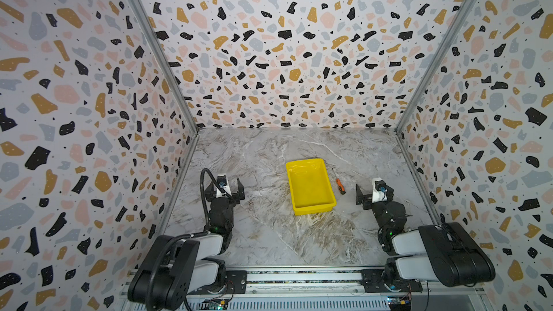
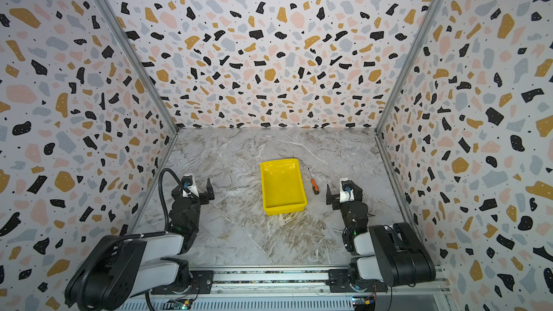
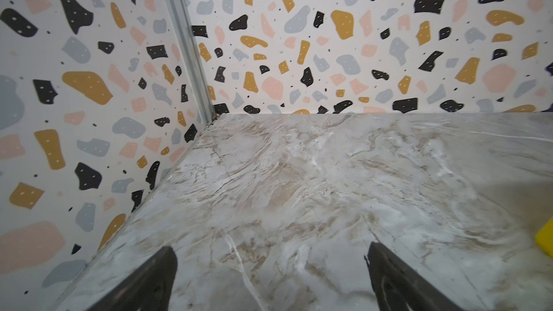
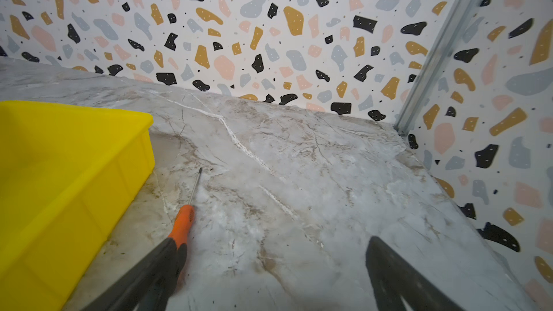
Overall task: Put the screwdriver in the bin
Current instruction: Pick up the screwdriver from the middle-right of the table.
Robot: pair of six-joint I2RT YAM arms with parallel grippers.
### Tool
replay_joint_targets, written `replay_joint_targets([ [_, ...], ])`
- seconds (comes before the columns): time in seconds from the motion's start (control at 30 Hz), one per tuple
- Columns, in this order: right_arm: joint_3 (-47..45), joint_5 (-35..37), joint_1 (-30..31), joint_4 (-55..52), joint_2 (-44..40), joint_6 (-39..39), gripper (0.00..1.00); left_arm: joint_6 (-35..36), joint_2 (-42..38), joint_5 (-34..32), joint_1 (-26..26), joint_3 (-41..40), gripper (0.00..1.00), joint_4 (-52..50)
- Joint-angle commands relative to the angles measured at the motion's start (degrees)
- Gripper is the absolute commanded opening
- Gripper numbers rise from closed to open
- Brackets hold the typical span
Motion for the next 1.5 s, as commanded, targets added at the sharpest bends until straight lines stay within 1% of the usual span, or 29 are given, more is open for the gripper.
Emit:
replay_joint_targets([
  [0.0, 2.28, 3.42, 1.64, -11.51, -10.26, 1.66, 0.99, -2.53, -5.83, 3.76, 0.02, 10.61, 1.0, -21.63],
  [0.07, 6.86, 4.59, 1.83, -29.67, -18.28, 4.88, 0.99, -5.11, -8.36, 3.67, -0.54, 15.09, 1.0, -30.32],
  [0.1, 9.03, 5.6, 1.93, -36.67, -21.35, 5.95, 0.99, -7.47, -10.09, 3.44, -0.91, 16.81, 1.0, -34.26],
  [0.17, 10.95, 6.25, 1.9, -43.62, -25.79, 8.02, 0.99, -13.22, -13.16, 3.7, -1.62, 18.68, 1.0, -39.13],
  [0.23, 12.03, 6.72, 1.86, -48.23, -28.85, 12.85, 0.99, -23.03, -16.18, 5.67, -1.74, 19.78, 1.0, -44.79],
  [0.27, 13.79, 9.53, 1.78, -55.47, -30.26, 19.47, 0.99, -22.77, -17.44, 11.72, -1.68, 20.23, 1.0, -47.55],
  [0.3, 16.25, 14.49, 1.7, -64.59, -31.19, 27.1, 0.99, -20.16, -18.38, 21.02, -1.75, 19.65, 1.0, -46.84],
  [0.33, 17.81, 18.9, 1.48, -70.86, -31.59, 32.22, 0.99, -18.9, -19.01, 27.91, -1.75, 18.33, 1.0, -44.72],
  [0.37, 18.8, 22.17, 0.67, -75.76, -31.68, 37.21, 0.99, -18.58, -19.56, 32.17, -1.76, 17.38, 1.0, -42.18],
  [0.4, 18.78, 22.81, -0.74, -78.23, -31.61, 39.83, 0.99, -18.71, -20.03, 32.25, -1.74, 17.05, 1.0, -42.12],
  [0.43, 18.31, 22.05, -2.2, -79.09, -31.61, 41.47, 0.99, -19.12, -20.26, 30.19, -1.76, 17.3, 1.0, -43.27],
  [0.47, 17.3, 19.92, -4.25, -78.66, -31.44, 41.72, 0.99, -18.9, -20.55, 26.22, -1.67, 18.15, 1.0, -47.24],
  [0.5, 16.52, 16.4, -6.35, -77.89, -31.26, 40.42, 0.99, -18.6, -21.01, 21.47, -1.67, 18.91, 1.0, -50.97],
  [0.57, 16.29, 8.42, -8.98, -77.25, -30.57, 38.64, 0.99, -20.71, -22.35, 11.35, -1.67, 18.31, 1.0, -54.92],
  [0.63, 15.29, -0.43, -9.22, -72.8, -29.59, 35.41, 0.99, -26.97, -24.09, 0.01, -1.67, 16.6, 1.0, -58.53],
  [0.67, 14.6, -5.08, -8.93, -69.89, -28.96, 34.35, 0.99, -30.2, -25.01, -4.2, -1.63, 14.9, 1.0, -59.75],
  [0.7, 14.02, -8.96, -8.23, -66.88, -28.25, 33.24, 0.99, -31.84, -25.91, -6.73, -1.65, 12.85, 1.0, -60.12],
  [0.73, 13.95, -10.86, -7.21, -65.11, -27.54, 32.43, 0.99, -33.71, -26.76, -8.48, -1.67, 10.83, 1.0, -59.69],
  [0.77, 14.46, -11.09, -4.99, -64.48, -26.58, 31.63, 0.99, -36.83, -27.85, -9.17, -1.51, 9.1, 1.0, -59.64],
  [0.87, 17.02, -6.16, 3.04, -66.19, -24.01, 29.44, 0.99, -36.29, -30.77, -6.19, -1.32, 7.37, 1.0, -57.62],
  [1.0, 18.36, -3.49, 11.06, -67.38, -21.2, 27.97, 0.99, -39.98, -31.95, -7.24, -1.31, 5.38, 1.0, -56.94],
  [1.07, 18.28, -1.97, 13.54, -67.68, -20.33, 28.05, 0.99, -40.51, -32.47, -5.92, -1.32, 3.83, 0.94, -55.02],
  [1.13, 18.06, -2.27, 13.63, -66.85, -19.3, 28.57, 0.99, -39.73, -33.19, -3.74, -1.28, 3.25, 0.92, -53.69],
  [1.2, 17.95, -2.63, 13.56, -65.05, -17.26, 29.09, 1.0, -39.69, -33.78, -3.3, -1.32, 2.81, 0.91, -53.14],
  [1.37, 23.48, -4.81, 10.52, -67.64, -7.87, 30.43, 1.0, -40.28, -34.26, -5.81, -1.31, 2.66, 0.91, -54.0],
  [1.47, 26.85, -7.22, 7.87, -68.16, -2.88, 29.39, 0.98, -40.29, -34.25, -6.04, -1.31, 2.76, 0.91, -54.28],
])
